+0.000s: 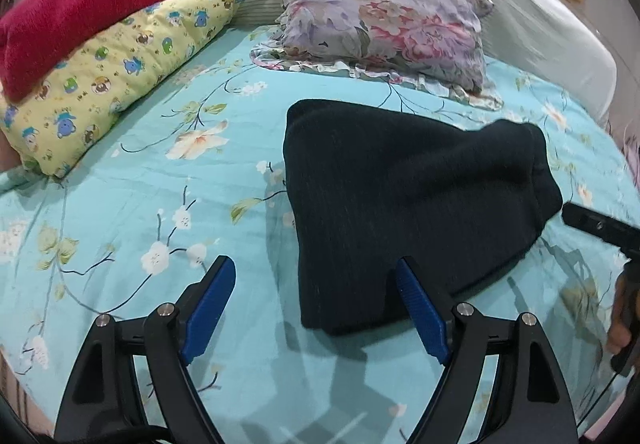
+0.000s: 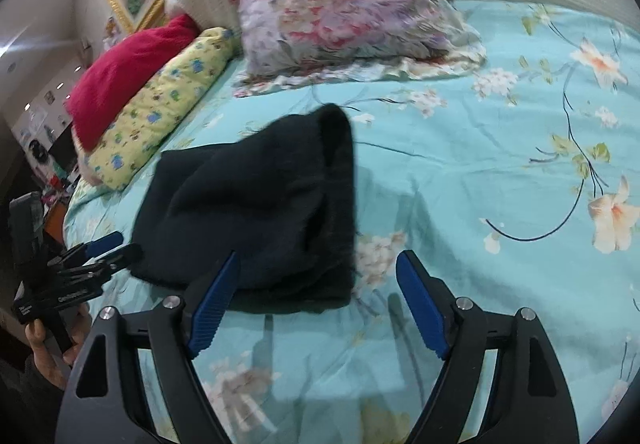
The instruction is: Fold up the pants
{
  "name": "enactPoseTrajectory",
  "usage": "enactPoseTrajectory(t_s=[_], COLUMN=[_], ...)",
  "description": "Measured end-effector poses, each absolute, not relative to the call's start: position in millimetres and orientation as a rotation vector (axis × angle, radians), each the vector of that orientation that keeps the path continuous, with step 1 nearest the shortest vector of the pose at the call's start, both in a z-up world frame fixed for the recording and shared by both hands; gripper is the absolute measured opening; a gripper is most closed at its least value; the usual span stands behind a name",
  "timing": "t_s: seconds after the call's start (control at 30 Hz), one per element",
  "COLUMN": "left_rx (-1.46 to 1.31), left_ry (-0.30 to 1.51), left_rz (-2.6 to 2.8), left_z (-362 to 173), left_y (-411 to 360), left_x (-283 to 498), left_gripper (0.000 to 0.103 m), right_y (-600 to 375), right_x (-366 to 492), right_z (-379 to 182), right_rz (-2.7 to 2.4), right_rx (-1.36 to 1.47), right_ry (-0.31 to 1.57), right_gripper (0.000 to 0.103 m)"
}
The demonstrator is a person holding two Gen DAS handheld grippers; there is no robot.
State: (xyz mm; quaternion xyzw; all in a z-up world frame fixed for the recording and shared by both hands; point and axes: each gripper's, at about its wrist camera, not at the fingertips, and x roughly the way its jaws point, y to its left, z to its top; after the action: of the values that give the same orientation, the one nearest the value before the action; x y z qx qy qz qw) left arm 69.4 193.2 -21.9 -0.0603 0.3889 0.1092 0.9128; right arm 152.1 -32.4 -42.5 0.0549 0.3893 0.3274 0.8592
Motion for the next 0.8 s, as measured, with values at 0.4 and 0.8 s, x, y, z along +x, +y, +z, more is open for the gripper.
enactPoseTrajectory(t_s=[0.4, 0.8], left_rx=[-0.06, 0.018], left_ry=[0.799, 0.802], left_rz=[0.236, 0.254], left_z=[-20.0, -16.5], left_y=[186.1, 184.9], left_x=[50.1, 50.3], left_gripper=[0.083, 0.084], right_y=[2.8, 19.1], right_x=[117.7, 107.3], right_z=[-22.6, -20.8], right_rz=[0.775, 0.824], right_rx=[-0.083, -0.193], right_ry=[0.765, 0.762], right_gripper=[0.085, 0.086])
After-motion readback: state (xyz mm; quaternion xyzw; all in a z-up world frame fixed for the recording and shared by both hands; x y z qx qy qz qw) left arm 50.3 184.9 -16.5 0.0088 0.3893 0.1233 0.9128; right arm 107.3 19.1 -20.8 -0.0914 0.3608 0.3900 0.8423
